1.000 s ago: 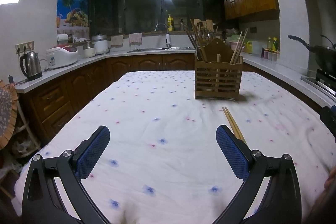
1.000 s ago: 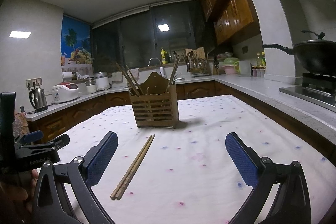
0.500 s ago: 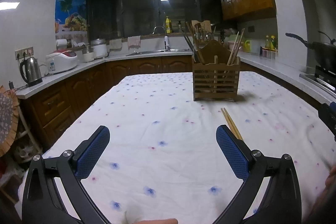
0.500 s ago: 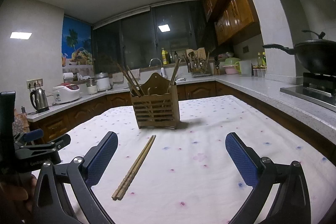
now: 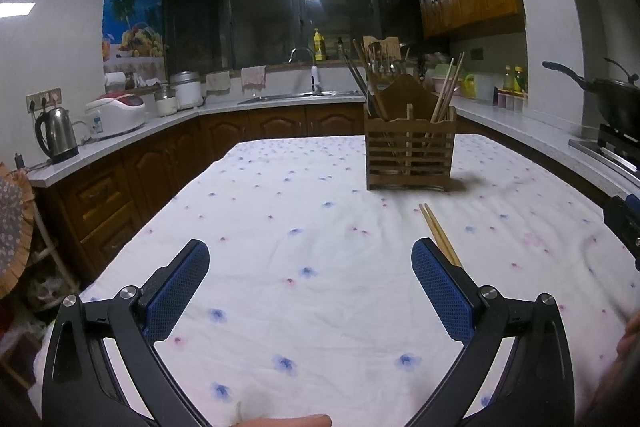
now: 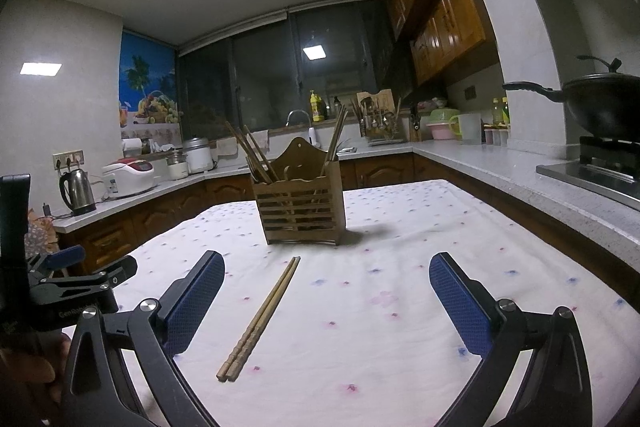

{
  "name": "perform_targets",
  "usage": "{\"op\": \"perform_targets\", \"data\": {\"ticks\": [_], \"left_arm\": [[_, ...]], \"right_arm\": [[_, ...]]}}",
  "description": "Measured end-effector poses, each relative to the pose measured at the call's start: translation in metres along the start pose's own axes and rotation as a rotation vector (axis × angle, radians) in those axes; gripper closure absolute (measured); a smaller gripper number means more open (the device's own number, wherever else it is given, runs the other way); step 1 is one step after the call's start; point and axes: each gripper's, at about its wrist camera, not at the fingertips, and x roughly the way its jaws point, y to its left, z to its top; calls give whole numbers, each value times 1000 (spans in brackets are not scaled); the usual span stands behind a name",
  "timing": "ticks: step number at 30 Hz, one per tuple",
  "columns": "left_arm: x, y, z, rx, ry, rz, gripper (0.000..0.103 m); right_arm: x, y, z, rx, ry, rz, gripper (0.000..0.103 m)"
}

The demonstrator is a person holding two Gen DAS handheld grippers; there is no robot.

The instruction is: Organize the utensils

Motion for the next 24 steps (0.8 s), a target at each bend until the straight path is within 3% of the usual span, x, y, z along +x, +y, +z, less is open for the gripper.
{"op": "perform_targets", "data": {"ticks": [24], "left_arm": [[12,6,3,-13,37,-11,0]], "right_arm": [[16,7,1,21,50,-6,0]]}}
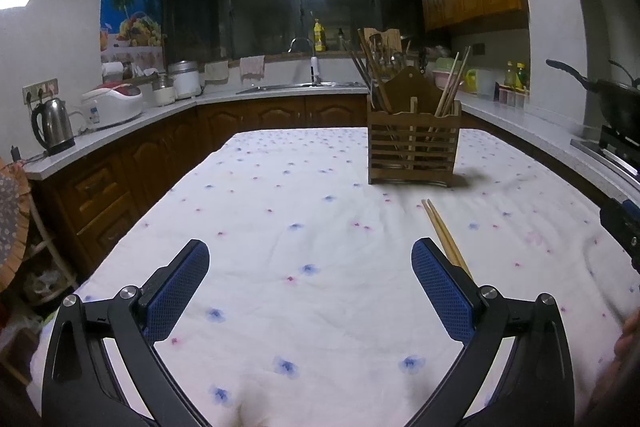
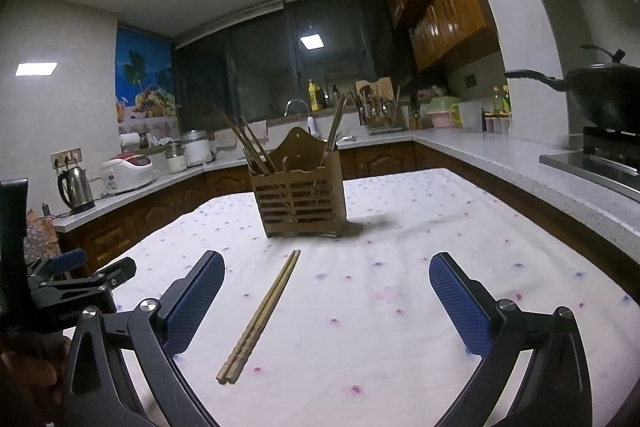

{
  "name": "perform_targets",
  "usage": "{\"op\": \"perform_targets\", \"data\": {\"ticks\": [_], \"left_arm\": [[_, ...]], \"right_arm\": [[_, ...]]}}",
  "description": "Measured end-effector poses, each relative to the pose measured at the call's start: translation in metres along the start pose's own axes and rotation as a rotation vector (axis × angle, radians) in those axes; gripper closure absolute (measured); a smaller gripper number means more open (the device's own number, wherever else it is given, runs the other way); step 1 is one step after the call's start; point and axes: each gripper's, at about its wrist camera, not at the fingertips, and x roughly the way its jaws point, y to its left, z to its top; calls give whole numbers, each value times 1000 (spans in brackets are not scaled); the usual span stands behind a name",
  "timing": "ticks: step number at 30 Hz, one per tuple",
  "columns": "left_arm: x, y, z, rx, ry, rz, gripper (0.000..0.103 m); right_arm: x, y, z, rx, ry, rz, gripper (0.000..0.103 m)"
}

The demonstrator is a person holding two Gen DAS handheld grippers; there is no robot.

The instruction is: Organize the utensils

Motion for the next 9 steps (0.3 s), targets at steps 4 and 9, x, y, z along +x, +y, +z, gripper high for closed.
{"op": "perform_targets", "data": {"ticks": [4,9], "left_arm": [[3,2,3,-2,13,-9,0],[12,3,4,-9,42,-18,0]], "right_arm": [[8,0,4,7,32,-20,0],[18,-6,8,35,65,-20,0]]}}
